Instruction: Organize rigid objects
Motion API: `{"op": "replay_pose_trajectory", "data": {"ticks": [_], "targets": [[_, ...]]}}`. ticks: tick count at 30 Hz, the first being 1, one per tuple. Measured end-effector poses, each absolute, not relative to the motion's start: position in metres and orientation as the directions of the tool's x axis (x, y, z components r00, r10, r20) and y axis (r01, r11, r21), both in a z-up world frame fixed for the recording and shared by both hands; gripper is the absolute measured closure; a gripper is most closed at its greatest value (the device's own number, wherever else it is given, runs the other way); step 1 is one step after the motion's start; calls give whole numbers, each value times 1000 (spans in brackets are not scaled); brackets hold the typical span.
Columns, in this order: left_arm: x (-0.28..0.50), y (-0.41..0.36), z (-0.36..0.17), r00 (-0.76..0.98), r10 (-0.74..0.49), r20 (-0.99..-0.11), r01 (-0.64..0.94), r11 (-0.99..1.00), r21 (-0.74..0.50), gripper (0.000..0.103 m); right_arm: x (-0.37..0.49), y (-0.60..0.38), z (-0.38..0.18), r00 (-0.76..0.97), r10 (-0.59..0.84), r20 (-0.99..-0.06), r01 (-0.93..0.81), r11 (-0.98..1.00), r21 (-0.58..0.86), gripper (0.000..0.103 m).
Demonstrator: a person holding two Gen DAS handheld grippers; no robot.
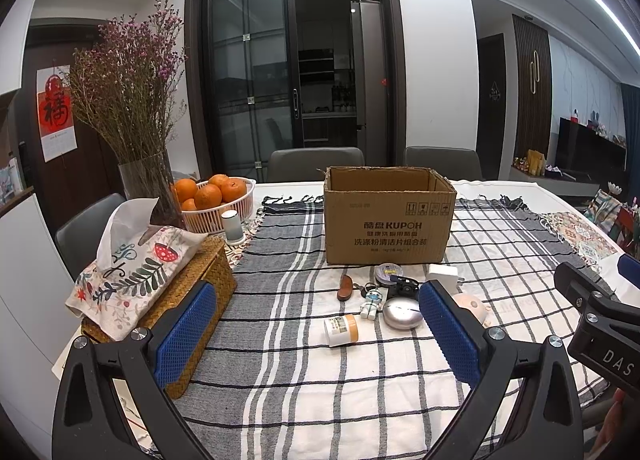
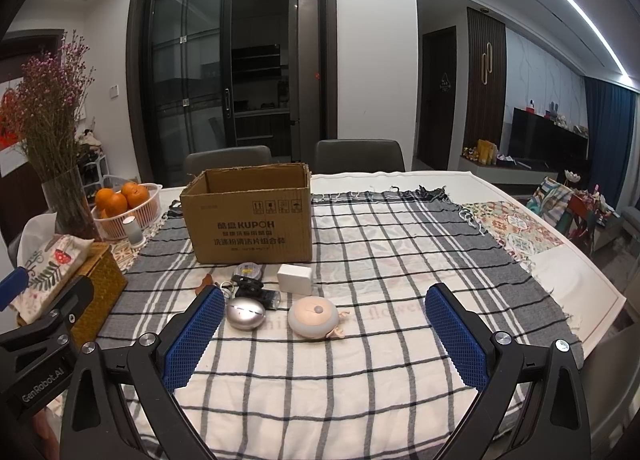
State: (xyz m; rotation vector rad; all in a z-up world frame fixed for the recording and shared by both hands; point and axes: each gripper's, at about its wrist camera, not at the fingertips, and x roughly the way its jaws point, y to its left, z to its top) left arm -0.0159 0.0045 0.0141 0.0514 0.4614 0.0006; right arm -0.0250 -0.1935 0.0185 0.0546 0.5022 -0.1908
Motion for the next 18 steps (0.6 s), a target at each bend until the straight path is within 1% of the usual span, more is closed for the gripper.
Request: {"op": "replay_pose_trajectory", "data": {"ticks": [18], "targets": [[-10, 4, 10, 882, 12, -471, 14, 999, 51, 0, -22, -195, 15, 853, -163, -495, 191, 982, 6, 1]]}}
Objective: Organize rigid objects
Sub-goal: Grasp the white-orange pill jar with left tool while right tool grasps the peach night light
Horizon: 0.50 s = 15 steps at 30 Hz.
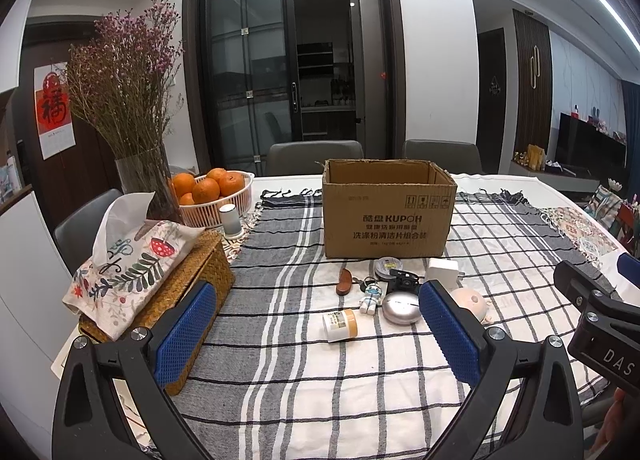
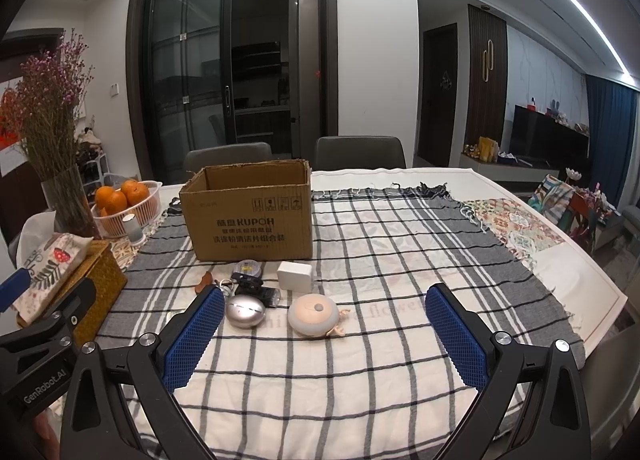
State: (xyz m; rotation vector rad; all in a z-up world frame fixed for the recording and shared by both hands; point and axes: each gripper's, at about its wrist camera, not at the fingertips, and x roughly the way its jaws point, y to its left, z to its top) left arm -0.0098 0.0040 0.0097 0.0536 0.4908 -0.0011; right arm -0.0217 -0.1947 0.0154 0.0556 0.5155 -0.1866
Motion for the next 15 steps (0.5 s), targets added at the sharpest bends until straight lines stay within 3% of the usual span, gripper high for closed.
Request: {"op": "replay_pose_trajectory", "data": {"ticks": [15], "targets": [[23, 0, -32, 821, 35, -570, -11, 999, 46, 0, 10, -197, -22, 794, -127, -594, 167, 986, 12, 1]]}}
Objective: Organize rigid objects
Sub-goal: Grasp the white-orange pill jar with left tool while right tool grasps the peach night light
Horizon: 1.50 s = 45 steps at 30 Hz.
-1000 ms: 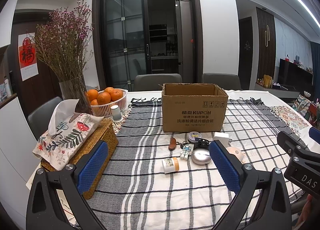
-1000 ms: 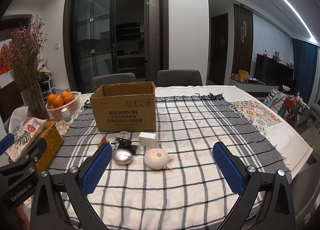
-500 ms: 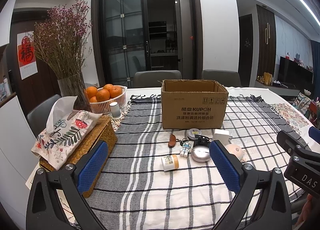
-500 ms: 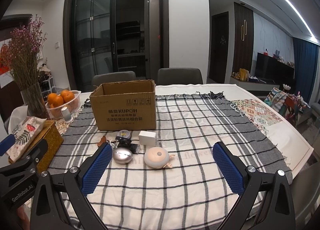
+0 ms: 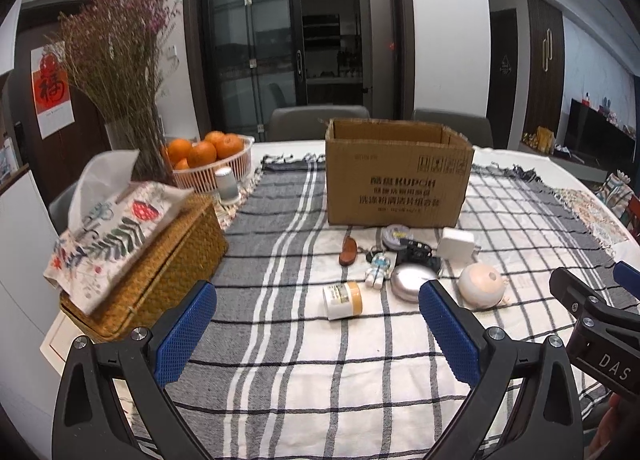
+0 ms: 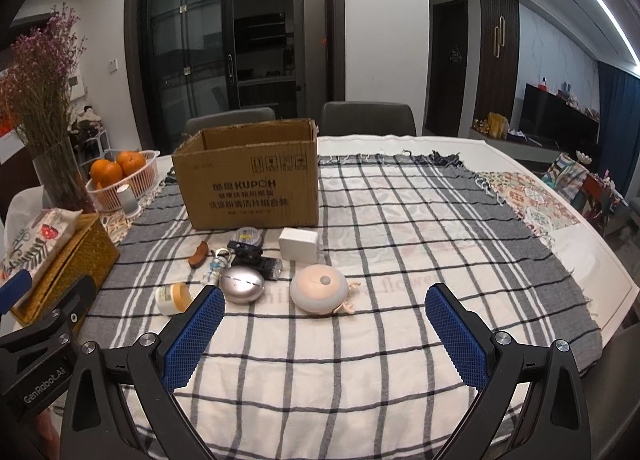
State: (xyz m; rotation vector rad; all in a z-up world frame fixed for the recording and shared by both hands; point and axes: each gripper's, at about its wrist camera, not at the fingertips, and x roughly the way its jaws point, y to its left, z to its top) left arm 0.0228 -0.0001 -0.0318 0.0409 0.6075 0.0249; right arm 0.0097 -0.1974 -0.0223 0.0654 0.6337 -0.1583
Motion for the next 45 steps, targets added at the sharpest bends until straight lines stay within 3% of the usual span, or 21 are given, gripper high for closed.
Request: {"op": "replay_pose_trajectory", "data": {"ticks": [28, 37, 43, 45], "targets": [[119, -9, -119, 681, 93, -727, -89, 995, 44, 1, 104, -210, -114, 683, -70, -727, 178, 981, 73, 2], [144, -9, -141, 623, 101, -776, -101, 994, 49, 9, 132, -212, -133, 647, -90, -757, 206, 977, 59, 2], [152, -8, -151, 596, 100, -797, -100, 994, 50, 18, 141, -213, -145, 627, -84, -775, 210, 976, 64, 4], [155, -7, -154, 591, 99, -801, -99, 994, 50, 26, 144, -213, -148, 622, -81, -779, 210, 976, 66, 5]]}}
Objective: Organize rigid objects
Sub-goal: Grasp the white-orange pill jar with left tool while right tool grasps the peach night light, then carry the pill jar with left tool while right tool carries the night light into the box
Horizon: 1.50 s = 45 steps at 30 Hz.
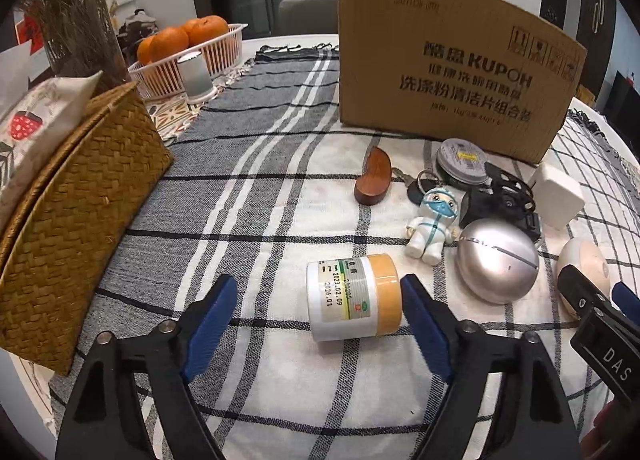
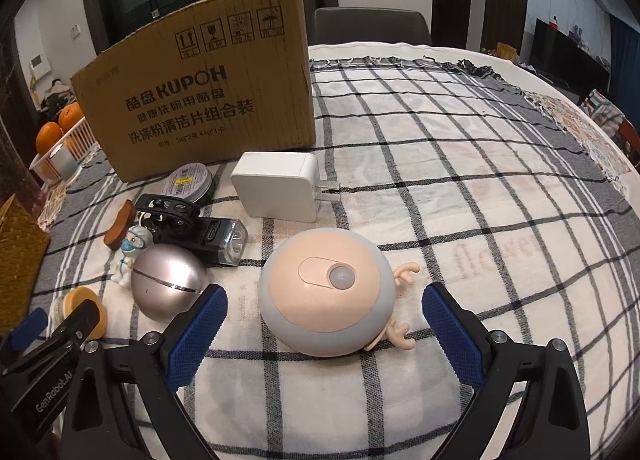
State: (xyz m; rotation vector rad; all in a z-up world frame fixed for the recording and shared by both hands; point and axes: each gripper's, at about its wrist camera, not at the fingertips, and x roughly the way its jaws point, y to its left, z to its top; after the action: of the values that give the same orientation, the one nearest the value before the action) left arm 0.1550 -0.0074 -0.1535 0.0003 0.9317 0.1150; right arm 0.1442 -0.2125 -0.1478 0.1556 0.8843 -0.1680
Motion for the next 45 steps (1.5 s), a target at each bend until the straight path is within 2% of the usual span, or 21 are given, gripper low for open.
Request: {"op": "replay_pose_trajectory", "data": {"ticks": [7, 9, 12, 15, 17, 29, 45], "targets": [[161, -9, -160, 581, 74, -811, -69, 997, 41, 42, 153, -214, -158, 605, -88, -791, 220, 974, 60, 14], [162, -10, -161, 577, 64, -814, -56, 998, 39, 51, 154, -216, -159, 600, -97, -794, 230, 972, 54, 20], [162, -11, -163, 568, 44, -822, -38, 999, 27, 62, 154, -216, -159, 605, -103, -789, 229, 972, 48, 20], [160, -13, -162, 572, 46, -819, -29, 999, 35, 62, 153, -215, -158, 611, -102, -785, 219, 975, 44, 22], [159, -13, -161, 575, 37, -817, -23, 999, 29, 63, 151, -212, -156, 620, -99, -778, 203, 978, 37, 28], [146, -17, -136, 629, -32, -777, 43, 999, -6, 63, 136, -208, -143, 634, -59, -771, 173, 983, 66, 28], [122, -11, -79, 716, -138, -684, 140, 989, -53, 63, 101, -192, -82, 739, -52, -672, 123, 991, 58, 28]]}}
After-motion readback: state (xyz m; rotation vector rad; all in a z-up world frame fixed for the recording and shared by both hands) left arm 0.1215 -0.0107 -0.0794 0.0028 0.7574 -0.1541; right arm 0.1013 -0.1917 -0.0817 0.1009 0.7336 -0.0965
